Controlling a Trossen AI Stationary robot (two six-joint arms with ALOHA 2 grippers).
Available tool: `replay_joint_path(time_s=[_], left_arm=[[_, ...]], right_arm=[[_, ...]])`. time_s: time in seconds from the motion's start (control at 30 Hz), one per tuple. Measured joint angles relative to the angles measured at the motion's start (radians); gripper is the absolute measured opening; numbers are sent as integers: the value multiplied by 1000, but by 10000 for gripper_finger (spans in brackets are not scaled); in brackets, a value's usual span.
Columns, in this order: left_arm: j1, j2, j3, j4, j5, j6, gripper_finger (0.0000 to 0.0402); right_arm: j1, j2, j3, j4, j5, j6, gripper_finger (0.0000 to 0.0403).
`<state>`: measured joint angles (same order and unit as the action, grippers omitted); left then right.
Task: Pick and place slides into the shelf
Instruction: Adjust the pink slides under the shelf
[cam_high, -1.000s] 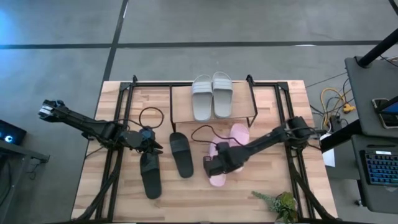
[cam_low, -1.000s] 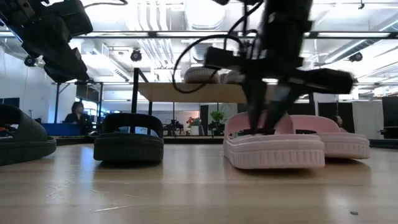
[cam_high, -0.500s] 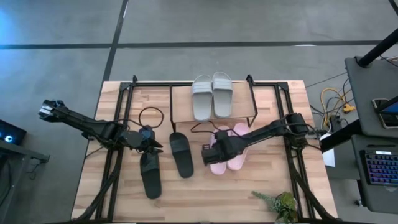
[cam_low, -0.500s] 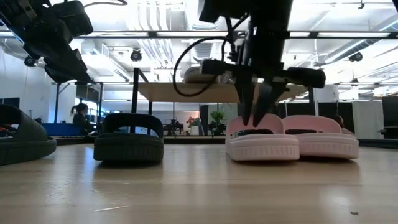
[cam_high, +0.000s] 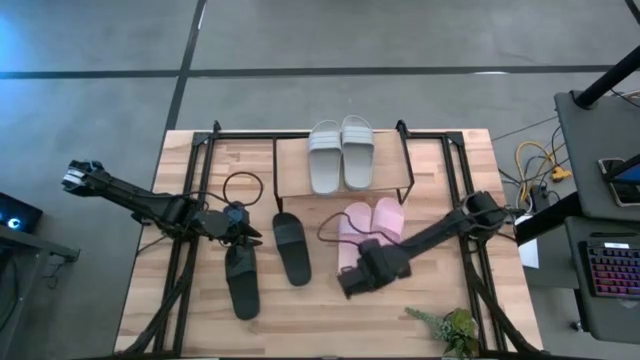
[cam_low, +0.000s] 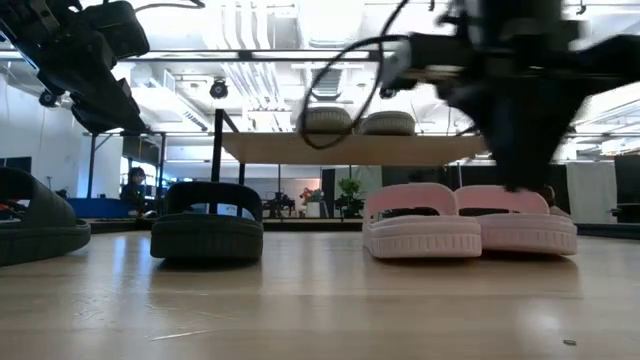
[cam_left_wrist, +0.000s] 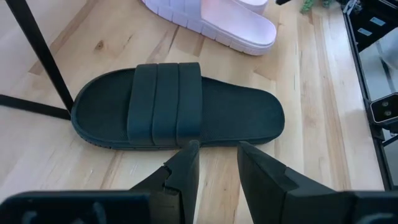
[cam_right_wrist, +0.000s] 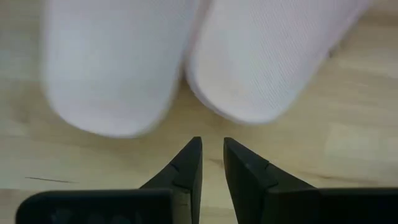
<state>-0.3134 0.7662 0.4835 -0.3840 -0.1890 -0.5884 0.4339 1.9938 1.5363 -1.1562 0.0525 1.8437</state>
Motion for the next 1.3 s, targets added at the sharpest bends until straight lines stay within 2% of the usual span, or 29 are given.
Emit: replay_joint_path(time_s=[0.4, 0.77, 0.97, 1.03, 1.13, 1.3], left_arm=[[0, 0, 0, 1, -2, 1, 95], [0, 0, -1, 1, -2, 0, 95], [0, 0, -1, 2, -3, -1, 95], [0, 0, -1, 2, -3, -3, 95], [0, 0, -1, 3, -3, -3, 95], [0, 0, -1, 2, -5, 0, 95]], right_arm=[[24, 5, -117, 80, 0, 49, 59], [26, -9, -149, -74, -3, 79, 59], [36, -36, -136, -91, -14, 70, 59], [46, -47, -121, -55, -36, 53, 59], [59, -59, -112, 90, -42, 25, 59], [63, -25, -111, 341, 17, -9, 59]])
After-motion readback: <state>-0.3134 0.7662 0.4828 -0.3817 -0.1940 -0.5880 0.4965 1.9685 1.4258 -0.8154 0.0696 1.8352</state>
